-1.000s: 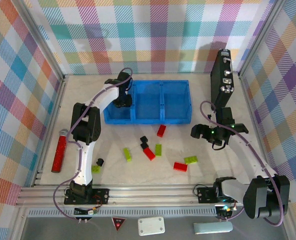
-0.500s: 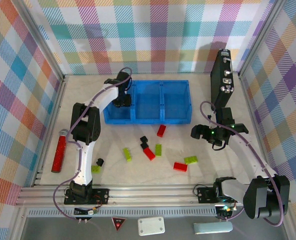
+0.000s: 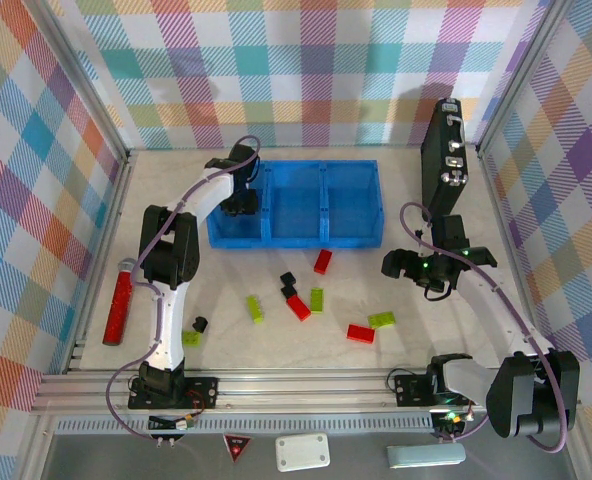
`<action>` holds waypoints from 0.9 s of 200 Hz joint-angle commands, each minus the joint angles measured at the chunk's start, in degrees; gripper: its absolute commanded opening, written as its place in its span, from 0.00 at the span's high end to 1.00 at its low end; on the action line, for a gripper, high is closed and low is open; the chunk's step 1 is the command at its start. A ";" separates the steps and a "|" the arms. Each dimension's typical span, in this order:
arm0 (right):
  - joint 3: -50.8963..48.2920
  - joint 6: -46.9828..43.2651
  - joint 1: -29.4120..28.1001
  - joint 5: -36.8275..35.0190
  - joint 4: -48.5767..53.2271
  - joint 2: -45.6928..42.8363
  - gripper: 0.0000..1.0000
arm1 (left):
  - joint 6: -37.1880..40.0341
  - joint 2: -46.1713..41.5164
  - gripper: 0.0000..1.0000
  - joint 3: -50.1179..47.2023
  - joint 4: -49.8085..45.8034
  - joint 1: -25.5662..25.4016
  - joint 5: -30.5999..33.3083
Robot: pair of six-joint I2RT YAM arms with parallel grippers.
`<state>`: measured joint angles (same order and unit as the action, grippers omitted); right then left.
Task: Sort the legos into containers by color
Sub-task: Place the lego in the container.
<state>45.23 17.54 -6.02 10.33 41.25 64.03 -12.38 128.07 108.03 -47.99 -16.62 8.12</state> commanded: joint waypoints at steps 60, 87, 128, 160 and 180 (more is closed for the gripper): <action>1.84 -0.05 -0.14 0.57 1.01 0.12 0.09 | 0.69 0.92 0.76 -0.71 -0.79 0.96 -0.92; 2.11 0.02 -0.19 0.57 1.28 0.00 0.08 | 0.69 0.79 0.73 -0.97 -0.87 1.04 -0.82; 2.24 0.20 -0.21 0.57 1.63 -0.48 0.09 | 0.60 -0.17 0.68 -1.53 -0.55 1.07 -0.80; 2.68 0.62 -0.21 0.83 2.25 -0.83 0.09 | 0.69 -1.11 0.62 -1.66 -0.70 1.07 -0.68; 2.80 0.81 -0.23 0.79 2.44 -1.35 0.09 | 0.78 -2.10 0.61 -2.17 -0.62 1.07 -0.76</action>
<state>46.06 17.61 -6.02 10.35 42.06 63.94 -12.16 128.09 106.87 -47.92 -16.19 7.60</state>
